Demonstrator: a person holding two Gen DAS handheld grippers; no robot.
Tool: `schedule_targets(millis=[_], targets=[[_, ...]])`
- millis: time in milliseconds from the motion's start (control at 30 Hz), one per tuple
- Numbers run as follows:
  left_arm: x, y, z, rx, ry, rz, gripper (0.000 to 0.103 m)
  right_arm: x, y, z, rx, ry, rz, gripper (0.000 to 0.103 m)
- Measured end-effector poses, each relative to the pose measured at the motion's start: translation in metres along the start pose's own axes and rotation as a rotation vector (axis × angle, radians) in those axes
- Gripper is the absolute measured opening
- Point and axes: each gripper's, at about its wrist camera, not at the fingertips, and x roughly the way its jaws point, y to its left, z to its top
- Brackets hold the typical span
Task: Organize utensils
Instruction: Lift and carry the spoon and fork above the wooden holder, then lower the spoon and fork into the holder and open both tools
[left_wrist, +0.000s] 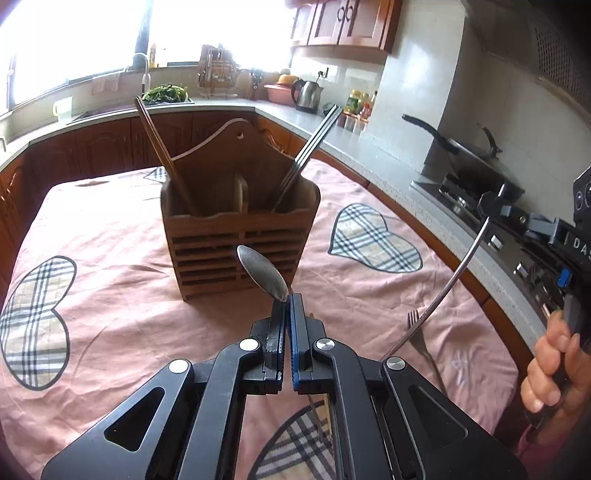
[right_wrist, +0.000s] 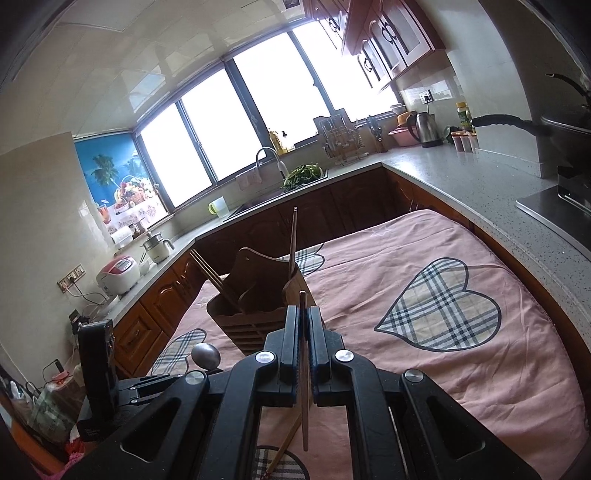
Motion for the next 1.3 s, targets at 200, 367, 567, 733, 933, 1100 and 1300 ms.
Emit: schedule_targets(millis=[200, 367, 567, 733, 933, 1100, 1300], targets=[[-0.032, 0.014, 0.013, -0.036, -0.093, 0.025, 0.002, 0.003, 0.015, 0.008, -0.023, -0.02, 0.022, 0.004], [-0.048, 0.024, 0.025, -0.051, -0.159, 0.068, 0.002, 0.009, 0.025, 0.016, -0.037, -0.04, 0.039, 0.004], [-0.056, 0.034, 0.042, -0.066, -0.22, 0.108, 0.001, 0.016, 0.034, 0.028, -0.053, -0.066, 0.054, 0.004], [-0.062, 0.041, 0.056, -0.08, -0.27, 0.124, 0.002, 0.022, 0.039, 0.042, -0.068, -0.093, 0.061, 0.004], [-0.063, 0.049, 0.075, -0.098, -0.329, 0.147, 0.002, 0.029, 0.044, 0.057, -0.086, -0.128, 0.065, 0.004], [-0.059, 0.058, 0.092, -0.108, -0.365, 0.175, 0.002, 0.035, 0.047, 0.075, -0.095, -0.169, 0.062, 0.004], [-0.052, 0.066, 0.11, -0.12, -0.424, 0.223, 0.001, 0.044, 0.049, 0.095, -0.103, -0.221, 0.06, 0.004]])
